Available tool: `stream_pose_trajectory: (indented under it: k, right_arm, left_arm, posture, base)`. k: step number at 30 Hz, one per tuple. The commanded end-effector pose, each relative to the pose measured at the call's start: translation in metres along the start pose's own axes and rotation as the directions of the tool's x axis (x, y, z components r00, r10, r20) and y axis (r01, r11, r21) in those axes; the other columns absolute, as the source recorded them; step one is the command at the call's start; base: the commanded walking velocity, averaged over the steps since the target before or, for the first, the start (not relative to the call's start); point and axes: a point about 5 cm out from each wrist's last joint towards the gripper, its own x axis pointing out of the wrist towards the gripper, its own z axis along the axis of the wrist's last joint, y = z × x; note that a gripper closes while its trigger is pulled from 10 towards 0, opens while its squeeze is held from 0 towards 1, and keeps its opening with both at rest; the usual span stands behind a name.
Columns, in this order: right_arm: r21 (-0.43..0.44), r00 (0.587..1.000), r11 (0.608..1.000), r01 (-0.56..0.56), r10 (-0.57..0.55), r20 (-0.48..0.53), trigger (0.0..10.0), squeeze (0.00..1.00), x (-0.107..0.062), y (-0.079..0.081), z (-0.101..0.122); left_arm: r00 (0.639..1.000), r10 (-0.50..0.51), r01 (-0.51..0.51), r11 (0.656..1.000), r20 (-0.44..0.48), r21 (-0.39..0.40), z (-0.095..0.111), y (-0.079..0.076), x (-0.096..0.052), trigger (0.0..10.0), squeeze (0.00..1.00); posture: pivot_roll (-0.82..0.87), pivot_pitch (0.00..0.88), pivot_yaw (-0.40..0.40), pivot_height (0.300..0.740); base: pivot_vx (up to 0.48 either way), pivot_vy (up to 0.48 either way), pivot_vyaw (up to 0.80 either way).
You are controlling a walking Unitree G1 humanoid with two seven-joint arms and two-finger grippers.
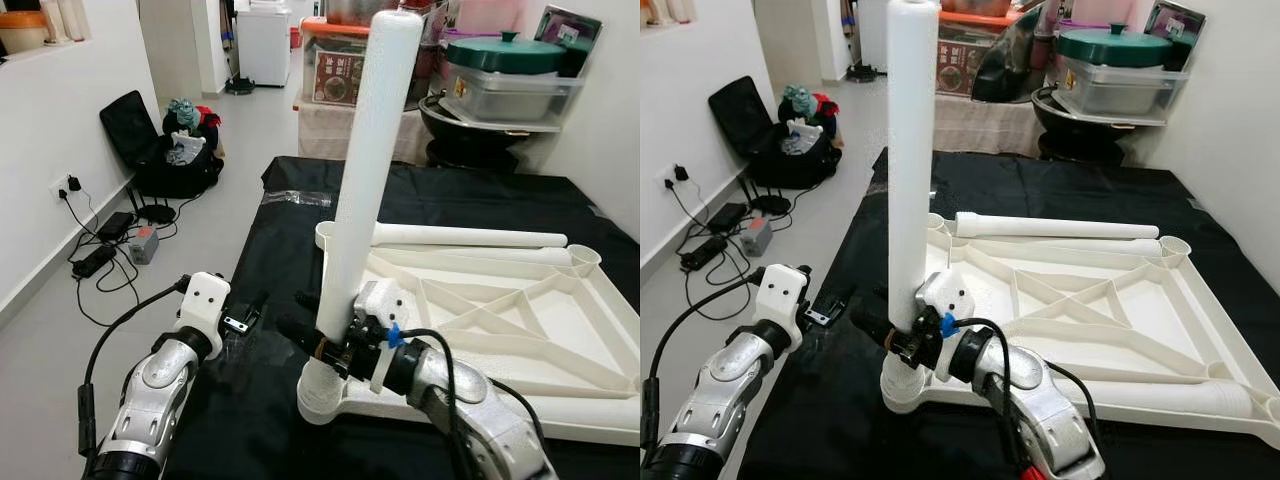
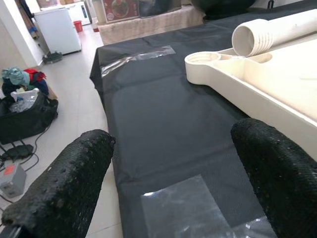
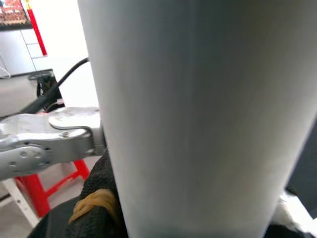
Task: Building children table
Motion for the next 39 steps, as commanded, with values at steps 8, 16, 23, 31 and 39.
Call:
stream_pose_trajectory:
  k: [8, 16, 23, 31, 39]
  right_arm:
    - [0.134, 0.984, 0.98, -0.146, 0.158, -0.082, 10.0, 0.0, -0.005, 0.02, -0.02]
    - [0.019, 0.974, 0.982, -0.19, 0.191, -0.119, 10.0, 0.0, -0.004, 0.009, -0.019]
    - [-0.066, 0.942, 0.942, -0.329, 0.321, -0.099, 10.0, 0.0, 0.001, 0.008, -0.008]
    - [-0.018, 0.852, 0.854, -0.52, 0.518, -0.074, 10.0, 0.0, -0.004, 0.022, -0.003]
    - [0.02, 0.833, 0.834, -0.552, 0.552, -0.027, 10.0, 0.0, -0.002, 0.024, -0.006]
  left_arm:
    - [1.0, -0.002, 0.002, 1.0, -0.006, 0.009, 0.0, 0.003, 0.001, 10.0, 0.0]
    - [1.0, -0.003, 0.003, 1.0, -0.009, 0.013, -0.001, 0.004, 0.002, 10.0, 0.0]
    - [1.0, 0.006, -0.006, 1.0, -0.011, 0.016, -0.001, 0.008, 0.002, 10.0, 0.0]
    - [1.0, 0.003, -0.003, 1.0, -0.012, 0.014, 0.0, 0.011, 0.002, 10.0, 0.0]
    - [1.0, 0.001, 0.0, 1.0, -0.017, 0.008, -0.001, 0.01, 0.001, 10.0, 0.0]
  posture:
    - [0.08, 0.0, -0.048, 0.74]
    - [0.09, 0.0, -0.053, 0.74]
    - [0.1, 0.0, -0.054, 0.74]
    - [0.11, 0.0, -0.054, 0.74]
    - [0.11, 0.0, -0.06, 0.74]
  base:
    - [0.0, 0.0, 0.0]
    - [0.0, 0.0, 0.0]
    - [0.0, 0.0, 0.0]
    - [0.0, 0.0, 0.0]
    - [0.0, 0.0, 0.0]
